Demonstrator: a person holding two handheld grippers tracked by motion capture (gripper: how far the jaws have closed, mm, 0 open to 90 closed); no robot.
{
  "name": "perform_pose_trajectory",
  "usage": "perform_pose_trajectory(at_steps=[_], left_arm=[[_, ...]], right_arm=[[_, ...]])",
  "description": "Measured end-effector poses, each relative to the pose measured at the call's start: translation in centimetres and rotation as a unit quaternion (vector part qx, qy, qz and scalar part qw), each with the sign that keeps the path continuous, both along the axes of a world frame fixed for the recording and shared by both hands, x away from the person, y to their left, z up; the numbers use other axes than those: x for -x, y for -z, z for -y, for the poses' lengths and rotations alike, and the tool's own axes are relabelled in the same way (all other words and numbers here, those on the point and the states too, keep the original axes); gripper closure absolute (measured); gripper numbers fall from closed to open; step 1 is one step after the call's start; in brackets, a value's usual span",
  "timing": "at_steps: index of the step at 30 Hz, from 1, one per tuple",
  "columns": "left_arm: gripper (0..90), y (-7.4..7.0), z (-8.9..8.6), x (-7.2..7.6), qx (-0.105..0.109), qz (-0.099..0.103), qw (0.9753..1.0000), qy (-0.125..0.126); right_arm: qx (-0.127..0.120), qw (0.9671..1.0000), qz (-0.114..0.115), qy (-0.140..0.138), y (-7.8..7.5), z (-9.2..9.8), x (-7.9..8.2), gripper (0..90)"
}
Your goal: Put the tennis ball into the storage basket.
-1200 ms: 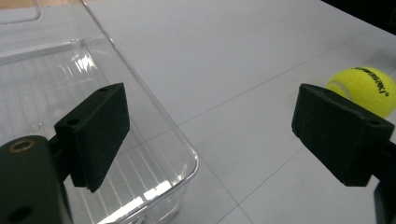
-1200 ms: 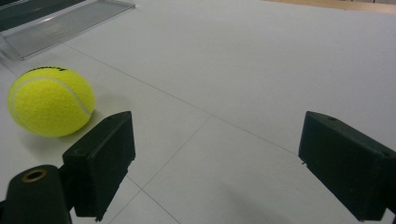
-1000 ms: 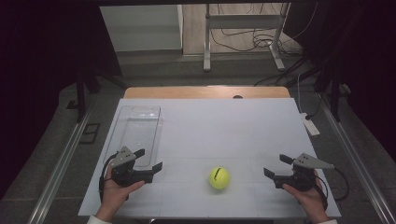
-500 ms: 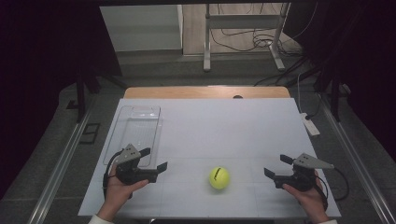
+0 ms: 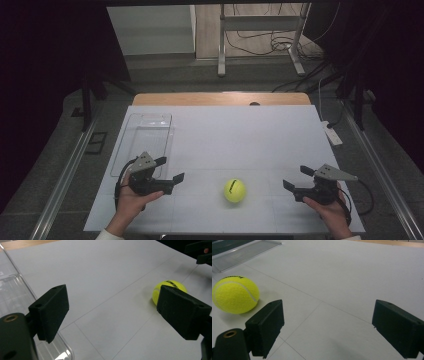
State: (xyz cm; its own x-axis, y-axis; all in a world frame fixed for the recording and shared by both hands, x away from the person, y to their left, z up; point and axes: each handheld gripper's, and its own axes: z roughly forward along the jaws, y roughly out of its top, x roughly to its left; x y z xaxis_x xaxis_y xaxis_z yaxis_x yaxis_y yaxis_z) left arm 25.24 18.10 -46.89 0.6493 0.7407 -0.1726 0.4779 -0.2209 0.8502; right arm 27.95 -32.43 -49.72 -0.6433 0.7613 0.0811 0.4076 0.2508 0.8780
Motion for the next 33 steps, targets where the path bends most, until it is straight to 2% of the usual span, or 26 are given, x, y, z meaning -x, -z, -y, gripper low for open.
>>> perform_pose_trajectory(at_steps=[11, 27, 33], left_arm=[[11.8, -0.7, 1.1, -0.6, -0.005, -0.005, 0.9998, 0.016], [11.8, -0.7, 2.5, -1.1, -0.012, -0.015, 0.9990, 0.040], [11.8, -0.8, 2.7, -1.1, -0.013, -0.015, 0.9989, 0.042]], right_arm=[[-0.002, 1.0000, 0.001, -0.002, 0.0, 0.0, 0.0, 11.0], [-0.001, 1.0000, 0.000, -0.003, 0.0, 0.1, 0.0, 11.0], [-0.001, 1.0000, 0.001, -0.002, 0.0, 0.1, 0.0, 11.0]])
